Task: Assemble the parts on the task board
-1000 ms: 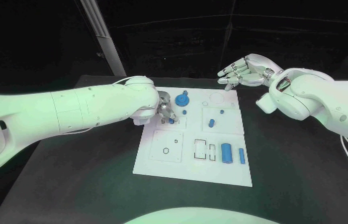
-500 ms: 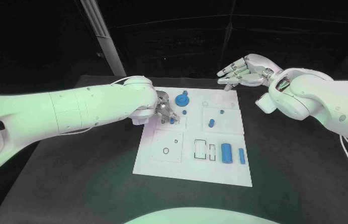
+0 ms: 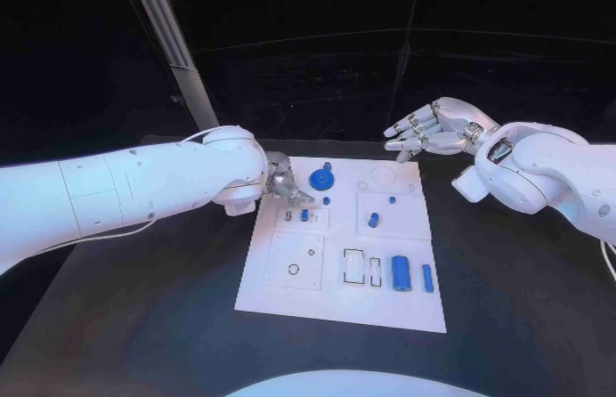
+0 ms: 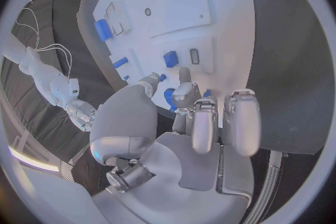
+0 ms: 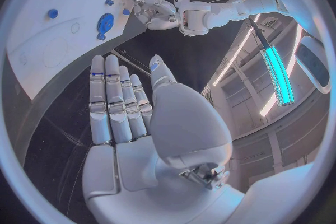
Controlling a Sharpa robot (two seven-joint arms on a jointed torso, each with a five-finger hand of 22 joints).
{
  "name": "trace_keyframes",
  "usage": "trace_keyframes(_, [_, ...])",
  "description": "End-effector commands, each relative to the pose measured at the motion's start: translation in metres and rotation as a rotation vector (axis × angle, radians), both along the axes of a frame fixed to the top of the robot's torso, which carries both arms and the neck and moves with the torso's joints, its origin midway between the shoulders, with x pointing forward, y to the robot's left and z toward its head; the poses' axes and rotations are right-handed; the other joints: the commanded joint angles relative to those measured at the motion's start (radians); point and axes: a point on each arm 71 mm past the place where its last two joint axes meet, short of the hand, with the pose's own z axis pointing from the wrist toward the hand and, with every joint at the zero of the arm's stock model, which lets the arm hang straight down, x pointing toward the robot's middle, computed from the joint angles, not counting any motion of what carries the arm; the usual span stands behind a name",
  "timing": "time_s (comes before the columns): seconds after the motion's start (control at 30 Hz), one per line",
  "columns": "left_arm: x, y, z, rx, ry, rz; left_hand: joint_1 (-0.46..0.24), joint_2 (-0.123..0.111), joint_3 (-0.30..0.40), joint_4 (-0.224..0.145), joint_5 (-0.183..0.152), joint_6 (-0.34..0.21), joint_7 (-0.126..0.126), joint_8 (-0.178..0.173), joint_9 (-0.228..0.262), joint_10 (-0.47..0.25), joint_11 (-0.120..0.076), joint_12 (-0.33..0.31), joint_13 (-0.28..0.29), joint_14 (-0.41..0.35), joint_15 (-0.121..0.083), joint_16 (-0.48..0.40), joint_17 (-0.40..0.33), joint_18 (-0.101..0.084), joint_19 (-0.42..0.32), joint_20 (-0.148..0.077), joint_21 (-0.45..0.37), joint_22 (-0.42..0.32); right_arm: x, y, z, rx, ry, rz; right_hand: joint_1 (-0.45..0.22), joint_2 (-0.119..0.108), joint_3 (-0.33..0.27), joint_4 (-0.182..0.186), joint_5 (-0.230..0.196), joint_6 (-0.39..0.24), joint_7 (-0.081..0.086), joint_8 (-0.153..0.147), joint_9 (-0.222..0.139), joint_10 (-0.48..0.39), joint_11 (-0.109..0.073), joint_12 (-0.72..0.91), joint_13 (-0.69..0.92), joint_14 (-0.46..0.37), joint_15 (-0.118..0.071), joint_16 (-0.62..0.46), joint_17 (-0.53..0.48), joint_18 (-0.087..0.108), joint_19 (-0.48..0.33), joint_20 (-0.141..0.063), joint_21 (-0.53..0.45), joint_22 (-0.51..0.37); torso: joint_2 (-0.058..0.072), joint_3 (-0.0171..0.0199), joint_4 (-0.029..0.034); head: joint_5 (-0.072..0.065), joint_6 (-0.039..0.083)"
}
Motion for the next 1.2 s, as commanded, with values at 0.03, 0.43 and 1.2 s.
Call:
trace_keyframes(0.03, [0.005,0.002,0.014,-0.063,0.004,-0.009,0.033,0.008,-0.028,0.001,-0.001,-0.035,0.017,-0.028,-0.017,-0.037,0.014,-0.044,-0.049,0.108,0.014,0.003,0.263,0.005,0.020,0.014,-0.020,0.030,0.000,0.000,0.001,0.001,-0.002,0.008,-0.011,0.000,-0.006,0.000,0.006,-0.007,-0.001,-0.004,-0.001,-0.009,0.002,-0.001,-0.001,-0.007,0.003,-0.005,-0.002,0.004,-0.003,0.007,-0.006,-0.001,0.000,0.0005,-0.0009,0.000,0.003])
trace_keyframes(0.43, [0.047,0.024,0.041,-0.003,0.030,0.030,0.106,0.026,-0.079,0.000,0.000,-0.083,0.048,-0.095,-0.072,-0.062,0.042,-0.068,-0.087,0.108,0.040,0.003,0.263,0.010,0.012,0.037,-0.038,0.010,0.001,0.002,0.001,0.000,-0.001,0.008,-0.012,0.001,-0.007,0.000,0.006,-0.008,0.000,-0.004,-0.001,-0.010,0.002,0.000,-0.002,-0.008,0.003,-0.005,-0.003,0.004,-0.003,0.007,-0.007,-0.002,0.003,0.0001,-0.0038,0.005,0.007])
trace_keyframes(1.2, [0.072,0.029,0.016,0.104,0.047,0.047,0.078,0.062,-0.181,0.019,-0.028,-0.027,0.036,-0.087,-0.097,-0.045,0.032,-0.039,-0.070,0.108,0.033,0.003,0.263,0.007,0.020,0.034,-0.027,0.030,0.003,0.006,0.000,0.001,0.000,0.019,-0.012,0.003,-0.007,0.000,0.007,-0.008,0.000,-0.003,-0.001,-0.011,0.002,0.001,-0.003,-0.008,0.003,-0.004,-0.004,0.004,-0.003,0.008,-0.009,-0.003,0.002,0.0005,-0.0018,0.006,0.001])
